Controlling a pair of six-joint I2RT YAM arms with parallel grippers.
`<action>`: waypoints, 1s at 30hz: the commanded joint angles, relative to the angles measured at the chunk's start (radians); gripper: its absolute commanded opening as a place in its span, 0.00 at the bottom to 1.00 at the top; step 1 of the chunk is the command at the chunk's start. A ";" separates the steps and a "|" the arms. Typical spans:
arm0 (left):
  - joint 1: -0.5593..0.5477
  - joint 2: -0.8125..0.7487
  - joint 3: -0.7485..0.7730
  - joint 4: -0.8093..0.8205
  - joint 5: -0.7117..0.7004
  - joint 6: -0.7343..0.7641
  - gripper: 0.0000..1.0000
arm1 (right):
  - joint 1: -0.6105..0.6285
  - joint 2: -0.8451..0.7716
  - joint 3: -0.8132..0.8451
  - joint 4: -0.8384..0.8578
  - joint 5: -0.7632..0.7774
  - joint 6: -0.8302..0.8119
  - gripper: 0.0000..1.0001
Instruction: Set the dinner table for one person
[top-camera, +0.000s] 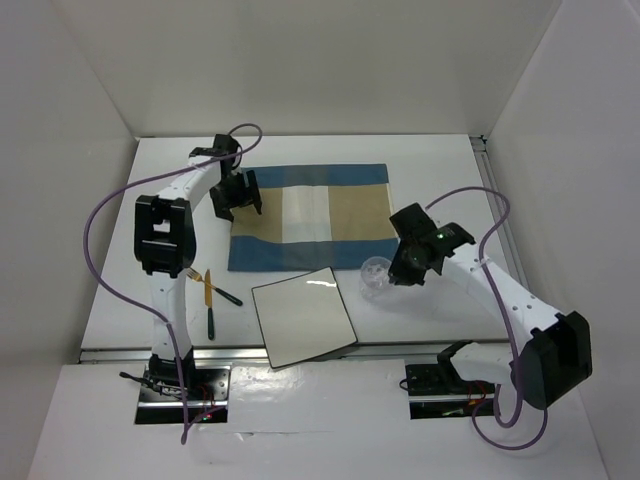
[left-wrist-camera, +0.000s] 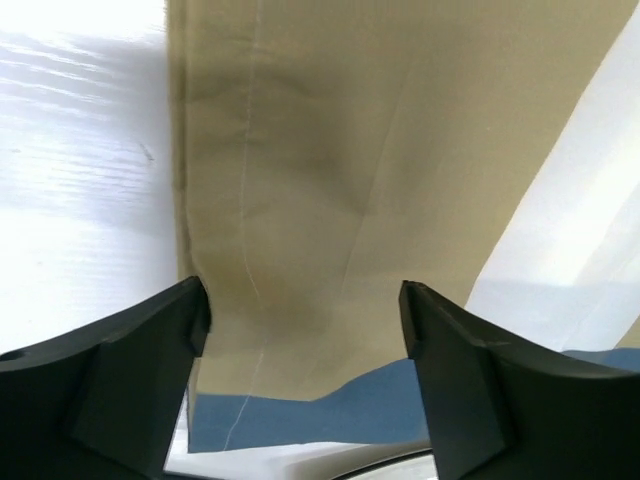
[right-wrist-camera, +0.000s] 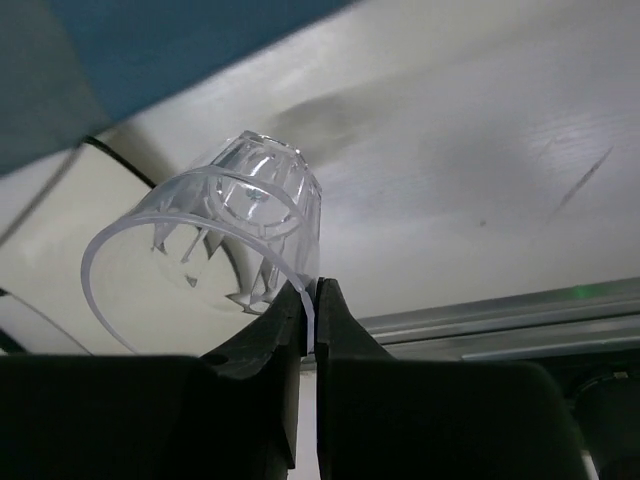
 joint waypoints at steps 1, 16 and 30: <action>0.002 -0.029 0.053 -0.075 -0.078 0.013 0.95 | 0.006 -0.030 0.185 -0.055 0.114 -0.022 0.00; 0.002 -0.369 -0.009 -0.158 -0.146 -0.016 0.96 | -0.197 0.567 0.740 0.299 0.114 -0.310 0.00; -0.110 -0.797 -0.437 -0.093 0.031 -0.067 0.87 | -0.255 0.964 1.099 0.321 0.099 -0.342 0.00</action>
